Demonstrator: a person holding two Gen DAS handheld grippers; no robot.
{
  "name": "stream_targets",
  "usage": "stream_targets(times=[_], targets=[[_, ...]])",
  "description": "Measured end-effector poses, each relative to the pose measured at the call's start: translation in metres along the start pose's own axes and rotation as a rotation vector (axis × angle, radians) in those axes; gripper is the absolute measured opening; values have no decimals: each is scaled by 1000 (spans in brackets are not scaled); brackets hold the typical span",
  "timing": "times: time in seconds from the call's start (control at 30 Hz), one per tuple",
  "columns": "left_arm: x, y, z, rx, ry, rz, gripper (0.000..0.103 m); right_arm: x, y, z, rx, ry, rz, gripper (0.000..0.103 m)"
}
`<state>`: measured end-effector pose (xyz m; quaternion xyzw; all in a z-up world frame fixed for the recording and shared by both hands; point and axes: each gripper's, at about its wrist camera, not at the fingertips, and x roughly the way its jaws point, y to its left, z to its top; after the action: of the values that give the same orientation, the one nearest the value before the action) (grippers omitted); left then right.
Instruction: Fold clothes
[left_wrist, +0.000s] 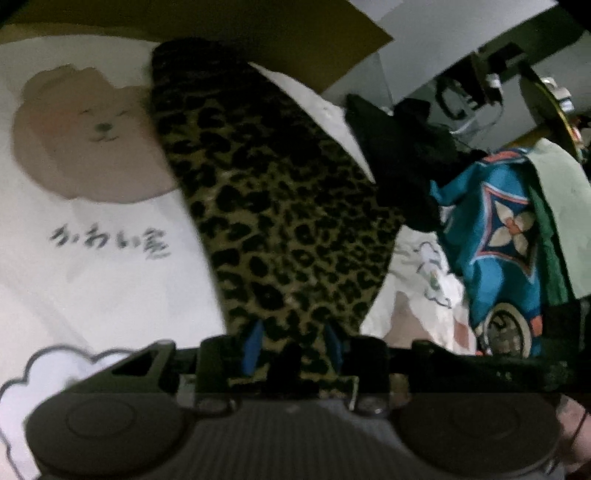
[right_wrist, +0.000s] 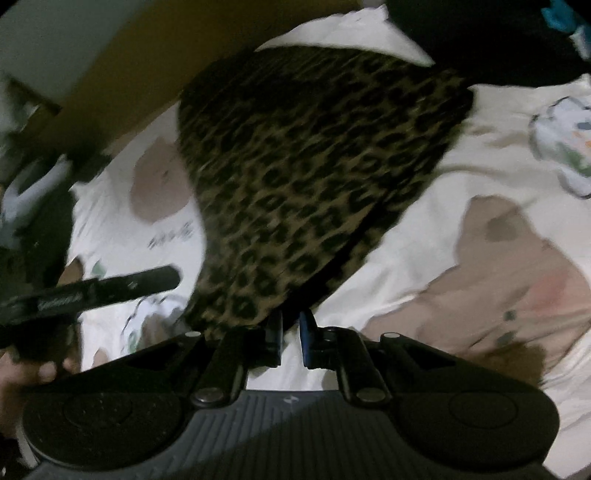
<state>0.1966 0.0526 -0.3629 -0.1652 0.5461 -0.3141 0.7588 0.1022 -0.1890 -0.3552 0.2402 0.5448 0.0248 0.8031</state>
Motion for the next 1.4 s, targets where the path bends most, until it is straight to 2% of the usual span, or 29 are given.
stream_targets(times=[0.13,0.23,0.4,0.6,0.73,0.8,0.83,0.87,0.9,1.03,1.13,1.27,1.4], targets=[[16,-12,4,38,33,-56,38,-2,-10,5,29,-22,-30,10],[32,-20,-4,82,93,-72,36,1,-9,5,16,-18,-36,10],[51,-14,-29,93,172,6,33,5,-7,0,4,0,-37,10],[33,-3,-42,21,128,21,32,5,-5,1,-2,-1,-37,12],[22,4,-51,-26,99,30,32,3,-3,5,-7,-13,-35,21],[16,8,-55,-50,84,35,37,2,-2,6,-10,-19,-35,29],[13,9,-57,-62,77,38,44,1,-1,7,-12,-22,-34,33],[9,11,-59,-76,66,41,52,1,-1,8,-13,-25,-34,35],[6,14,-61,-96,48,49,53,0,0,9,-14,-27,-33,36],[-1,27,-67,-182,10,61,53,0,1,12,-26,-29,-33,36],[0,34,-65,-220,-19,71,58,-1,2,12,-33,-27,-31,36],[6,43,-56,-228,-37,84,61,-1,3,11,-37,-20,-29,36],[14,46,-46,-222,-39,48,61,-1,2,12,-33,-15,-24,36]])
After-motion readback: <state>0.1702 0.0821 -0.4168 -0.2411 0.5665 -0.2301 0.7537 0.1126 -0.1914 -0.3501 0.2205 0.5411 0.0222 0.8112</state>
